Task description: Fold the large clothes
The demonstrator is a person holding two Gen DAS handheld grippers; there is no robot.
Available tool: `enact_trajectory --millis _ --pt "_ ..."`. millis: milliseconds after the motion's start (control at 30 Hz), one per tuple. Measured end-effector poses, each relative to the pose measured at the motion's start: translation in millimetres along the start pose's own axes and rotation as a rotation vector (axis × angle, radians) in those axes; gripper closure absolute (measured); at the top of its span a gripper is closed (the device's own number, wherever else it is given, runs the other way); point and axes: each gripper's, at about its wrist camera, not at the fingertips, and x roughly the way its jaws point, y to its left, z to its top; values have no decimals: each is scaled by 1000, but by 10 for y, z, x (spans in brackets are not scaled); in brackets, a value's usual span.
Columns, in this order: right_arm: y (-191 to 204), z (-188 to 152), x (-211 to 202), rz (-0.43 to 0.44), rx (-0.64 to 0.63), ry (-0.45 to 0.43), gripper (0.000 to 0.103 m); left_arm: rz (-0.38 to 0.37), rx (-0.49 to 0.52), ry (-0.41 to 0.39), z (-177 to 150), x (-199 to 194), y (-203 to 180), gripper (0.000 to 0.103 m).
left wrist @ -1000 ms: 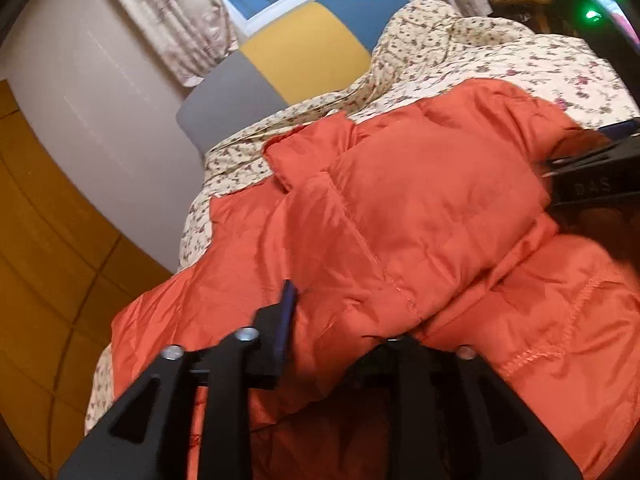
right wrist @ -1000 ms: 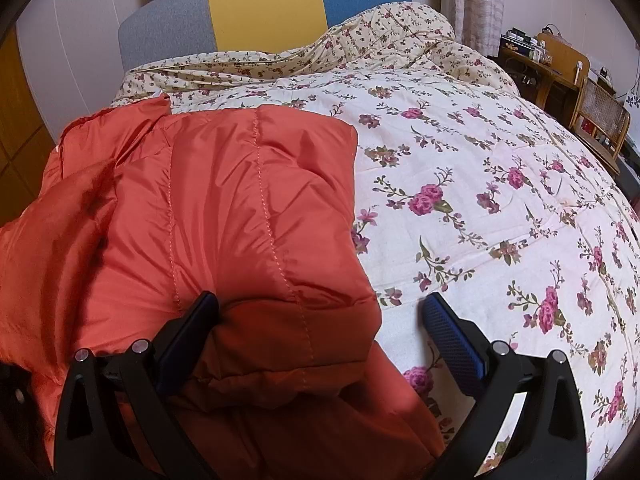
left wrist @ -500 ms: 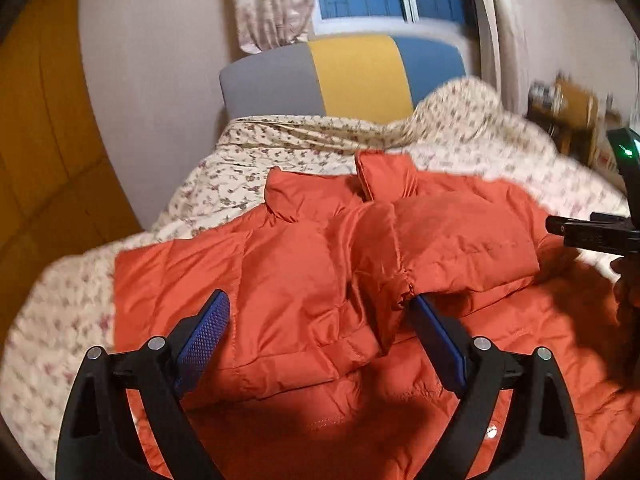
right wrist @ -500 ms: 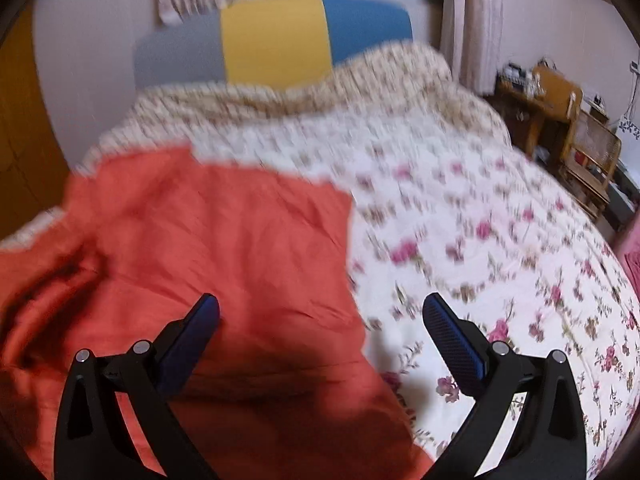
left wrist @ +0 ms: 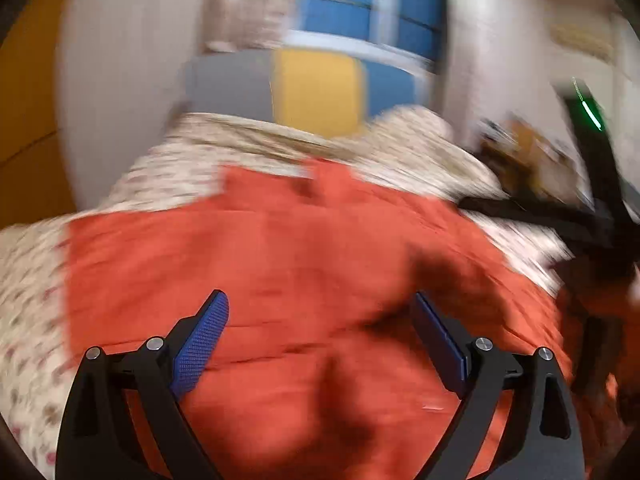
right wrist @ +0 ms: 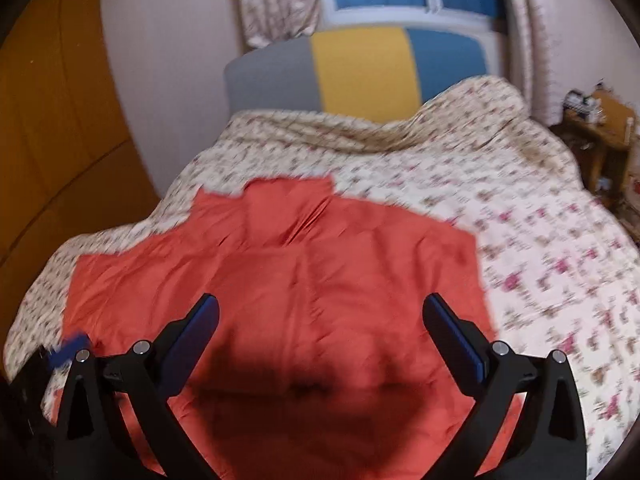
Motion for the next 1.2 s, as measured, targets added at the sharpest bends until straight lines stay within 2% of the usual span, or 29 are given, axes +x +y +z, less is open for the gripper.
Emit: enact_trajectory --millis 67,133,167,233,267,300,400,467,533,633,667,733,767,833,933,1033,1100,1200 --pt "65 -63 77 20 -3 11 5 146 -106 -29 28 -45 355 12" --pt "174 -115 184 38 -30 43 28 273 -217 -14 58 -17 719 15" --pt "209 -130 258 41 -40 70 33 295 -252 -10 57 -9 833 19" --pt "289 -156 510 36 -41 173 53 331 -313 19 37 64 1032 20" --pt "285 -152 607 57 -12 206 58 337 -316 33 34 114 1058 20" --pt "269 -142 660 62 3 214 71 342 -312 49 16 159 1062 20" --pt "300 -13 710 8 -42 159 84 331 -278 76 -9 235 980 20" --pt "259 48 777 -28 -51 126 84 339 -238 97 -7 318 873 19" --pt "148 28 885 -18 -29 166 78 353 -207 122 -21 412 858 19" --pt "69 -26 866 18 -7 188 55 357 -212 134 -8 417 897 19" --pt "48 -9 810 23 -2 168 52 339 -232 129 16 383 934 19" --pt "42 81 616 32 9 74 48 323 -260 95 92 306 985 16" --pt "64 139 547 48 9 35 47 331 -259 82 129 291 982 12" --pt "180 245 510 78 -16 4 46 351 -234 61 244 334 976 12" --pt "422 306 741 108 -88 56 48 376 -171 93 349 555 959 12" --pt "467 267 1129 69 -95 131 48 413 -94 163 370 869 960 12" --pt "454 210 1294 33 -119 145 48 415 -67 185 314 1035 990 11" --pt "414 75 1474 12 -150 129 48 384 -90 192 201 1139 1064 7"
